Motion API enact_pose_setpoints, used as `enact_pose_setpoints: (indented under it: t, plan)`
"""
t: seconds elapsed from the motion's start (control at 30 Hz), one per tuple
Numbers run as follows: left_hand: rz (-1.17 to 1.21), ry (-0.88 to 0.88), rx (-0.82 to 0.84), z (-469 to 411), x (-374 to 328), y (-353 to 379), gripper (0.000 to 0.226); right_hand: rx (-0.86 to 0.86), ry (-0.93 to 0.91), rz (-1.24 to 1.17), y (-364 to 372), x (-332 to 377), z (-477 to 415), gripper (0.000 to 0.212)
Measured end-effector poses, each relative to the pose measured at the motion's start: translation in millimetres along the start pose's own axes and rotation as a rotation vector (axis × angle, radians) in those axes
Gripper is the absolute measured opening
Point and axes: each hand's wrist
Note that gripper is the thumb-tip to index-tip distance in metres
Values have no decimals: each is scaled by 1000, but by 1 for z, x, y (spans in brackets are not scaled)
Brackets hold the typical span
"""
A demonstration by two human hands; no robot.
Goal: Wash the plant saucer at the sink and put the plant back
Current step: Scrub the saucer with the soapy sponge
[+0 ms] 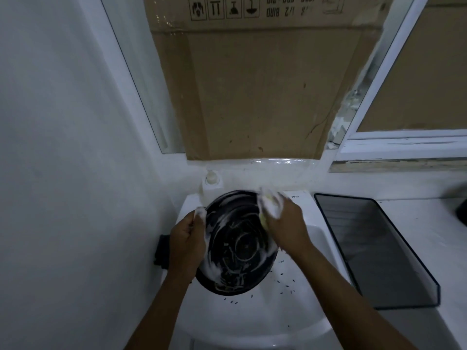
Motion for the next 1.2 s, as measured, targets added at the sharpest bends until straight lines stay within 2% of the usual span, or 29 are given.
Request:
enact_pose_setpoints:
  t: [0.07,0.1,0.13,0.2,0.27,0.33,0.43,0.5,0.57,0.63,0.77,0.83,0.93,0.97,1.03,1.1,1.2]
  plan:
    - [64,-29,-94,-4,0,-3,33,-140,366,-383,-5,-17,8,32]
    - [121,-42,-123,-6,1,-5,32,-190,493,-600,-3,-22,14,28]
    - [200,-64,-122,-8,5,-7,33,-235,571,-751,1,-26,22,24]
    - [350,-149,5,-9,16,-7,43,-308,598,-829,8,-30,34,23]
    - [405,-246,174,-9,22,-12,46,-326,494,-719,4,-27,35,24]
    - [337,-310,279,-15,17,-24,36,-264,349,-537,-9,-24,28,26]
    - [139,-382,397,-24,-7,-29,32,-94,147,-316,-29,-15,15,40]
    - [24,-365,449,-23,-20,-13,28,55,-68,-174,-24,2,9,42]
    - [-165,-197,366,-17,-23,6,29,166,-305,-52,-9,18,6,39]
    - [-244,-56,206,-12,-17,14,34,242,-400,19,2,28,4,41]
    - [-224,-29,142,-6,-4,14,40,392,-566,255,15,30,7,48]
    - [-185,-22,95,-5,-3,16,47,312,-407,172,13,20,4,46]
    - [-5,-129,-39,-5,-3,8,56,-74,88,-101,3,-4,1,26]
    - [64,-164,-75,-6,-1,4,54,-152,251,-251,3,-11,4,28]
    - [164,-192,-119,-5,1,-2,48,-227,440,-466,10,-23,15,37]
    - [202,-212,-67,0,4,-3,44,-256,428,-455,15,-23,27,35]
    - [247,-259,266,-2,-1,-9,45,-256,235,-321,5,-11,24,29]
Point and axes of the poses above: each hand's wrist, its own z-axis away from the middle knuckle, its own y-axis out of the palm, x = y × z, and after that the axes turned 15 degrees about -y, right-handed
